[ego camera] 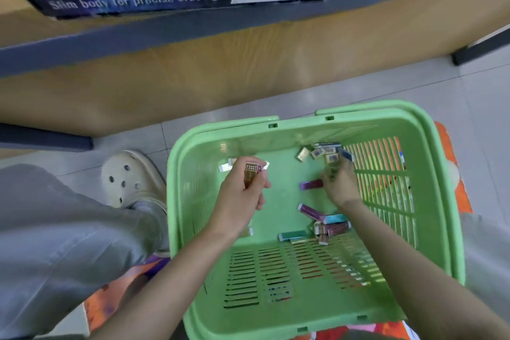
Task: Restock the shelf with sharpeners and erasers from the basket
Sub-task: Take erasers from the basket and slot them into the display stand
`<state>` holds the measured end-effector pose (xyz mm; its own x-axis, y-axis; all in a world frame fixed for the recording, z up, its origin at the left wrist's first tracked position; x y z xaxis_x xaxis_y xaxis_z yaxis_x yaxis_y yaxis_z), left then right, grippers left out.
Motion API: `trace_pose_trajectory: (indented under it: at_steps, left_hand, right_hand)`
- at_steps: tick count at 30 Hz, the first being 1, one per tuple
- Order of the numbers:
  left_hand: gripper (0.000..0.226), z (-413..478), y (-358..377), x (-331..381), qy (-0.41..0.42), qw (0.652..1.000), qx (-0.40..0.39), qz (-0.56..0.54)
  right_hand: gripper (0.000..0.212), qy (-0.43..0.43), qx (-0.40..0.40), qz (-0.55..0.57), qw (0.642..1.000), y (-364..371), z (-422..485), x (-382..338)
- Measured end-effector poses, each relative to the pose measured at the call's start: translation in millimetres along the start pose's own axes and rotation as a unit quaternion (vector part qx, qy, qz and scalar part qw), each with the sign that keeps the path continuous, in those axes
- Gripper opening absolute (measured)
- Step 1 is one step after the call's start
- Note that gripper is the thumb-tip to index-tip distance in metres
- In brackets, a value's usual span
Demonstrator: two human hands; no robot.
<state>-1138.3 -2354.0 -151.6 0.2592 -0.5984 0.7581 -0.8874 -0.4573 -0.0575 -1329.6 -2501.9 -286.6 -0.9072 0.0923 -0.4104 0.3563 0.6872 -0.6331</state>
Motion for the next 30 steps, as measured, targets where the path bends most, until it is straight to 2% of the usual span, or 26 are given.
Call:
trace_pose_trajectory:
  at_steps: [4,10,13,16,19,22,26,28,30]
  left_hand:
    - [0.013,10,13,-14,-0.027,0.999,-0.008,-0.018]
    - [0.009,19,30,-28,-0.062,0.998,-0.014,-0.008]
    - [0.011,21,36,-32,-0.075,0.997,-0.021,-0.006]
    - [0.012,24,37,-37,-0.082,0.996,-0.020,-0.003]
    - [0.011,27,36,-41,-0.090,0.996,-0.011,0.001]
    - [0.011,30,36,-45,-0.098,0.995,-0.002,0.001]
    - [0.012,33,35,-47,-0.103,0.995,0.006,0.000]
    - [0.012,33,35,-48,-0.101,0.995,0.007,0.000]
    - [0.012,35,36,-50,-0.104,0.995,0.008,0.000]
  right_hand:
    - [0.080,0.033,0.015,-0.035,0.999,12,9,9]
    - [0.093,0.102,0.056,0.140,0.983,26,22,-2]
    - [0.088,0.126,0.092,0.223,0.962,29,31,-4]
    - [0.090,0.122,0.093,0.289,0.945,35,31,0]
    - [0.083,0.099,0.062,0.332,0.936,39,29,4]
    - [0.080,0.106,0.011,0.426,0.899,41,28,4]
    - [0.041,0.106,-0.046,0.526,0.842,46,29,4]
    - [0.048,0.120,-0.064,0.532,0.836,48,29,-5]
    - [0.051,0.150,-0.041,0.545,0.824,46,32,-10]
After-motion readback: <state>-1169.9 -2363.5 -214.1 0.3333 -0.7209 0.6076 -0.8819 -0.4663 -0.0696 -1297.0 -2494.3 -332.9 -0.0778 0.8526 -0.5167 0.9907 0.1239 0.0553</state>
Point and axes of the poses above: each hand's wrist, its own z-axis towards the middle knuckle, its own y-axis out of the palm, x = y × z, the point moved 7 cm from there along z, towards the middle knuckle, and after that the axes turned 3 degrees about -x, right-handed, at the moved point
